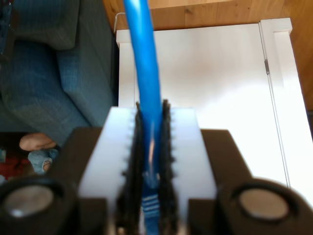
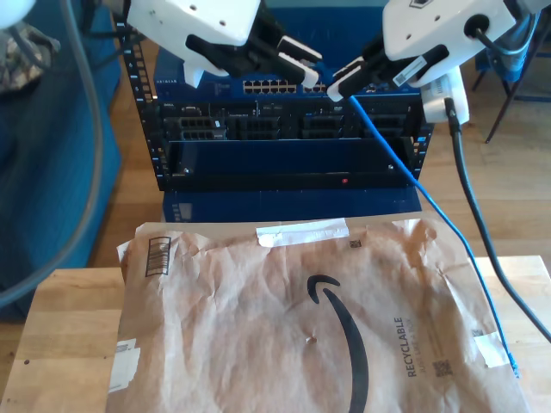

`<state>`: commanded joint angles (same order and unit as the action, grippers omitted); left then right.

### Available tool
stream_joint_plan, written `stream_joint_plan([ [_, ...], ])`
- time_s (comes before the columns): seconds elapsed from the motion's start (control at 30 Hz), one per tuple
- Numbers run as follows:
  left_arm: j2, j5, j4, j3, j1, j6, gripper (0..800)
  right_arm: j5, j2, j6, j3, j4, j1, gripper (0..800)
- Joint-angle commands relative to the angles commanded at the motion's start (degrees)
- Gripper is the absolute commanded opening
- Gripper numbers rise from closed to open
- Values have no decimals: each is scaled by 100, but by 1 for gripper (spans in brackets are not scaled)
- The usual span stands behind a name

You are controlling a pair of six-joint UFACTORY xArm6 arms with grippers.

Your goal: Grab the cable and plug it in

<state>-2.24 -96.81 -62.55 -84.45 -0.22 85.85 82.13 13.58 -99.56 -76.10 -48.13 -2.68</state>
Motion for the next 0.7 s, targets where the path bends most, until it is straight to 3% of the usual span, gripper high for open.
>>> stream_joint_plan([
  [0.13, 0, 53, 0, 9, 9, 0, 44, 0, 0, 9, 9, 0, 0, 11],
  [0.3, -9, 53, 0, 18, 18, 0, 21, 0, 0, 0, 9, 0, 0, 26],
  [0.33, 0, 53, -9, 18, 18, 0, 14, 9, 0, 9, 9, 0, 0, 85],
  [0.4, 0, 53, -9, 18, 18, 0, 7, 53, 0, 18, 9, 0, -18, 429],
  [0.47, 0, 35, -9, 26, 18, 0, 7, 53, -18, 26, 18, 9, -18, 675],
  [0.53, -9, 9, -18, 18, 18, 9, 7, 35, -18, 62, -26, 9, -9, 800],
  [0.7, -9, 0, -53, 0, 316, 9, 8, 9, 193, 202, -35, 18, 18, 799],
])
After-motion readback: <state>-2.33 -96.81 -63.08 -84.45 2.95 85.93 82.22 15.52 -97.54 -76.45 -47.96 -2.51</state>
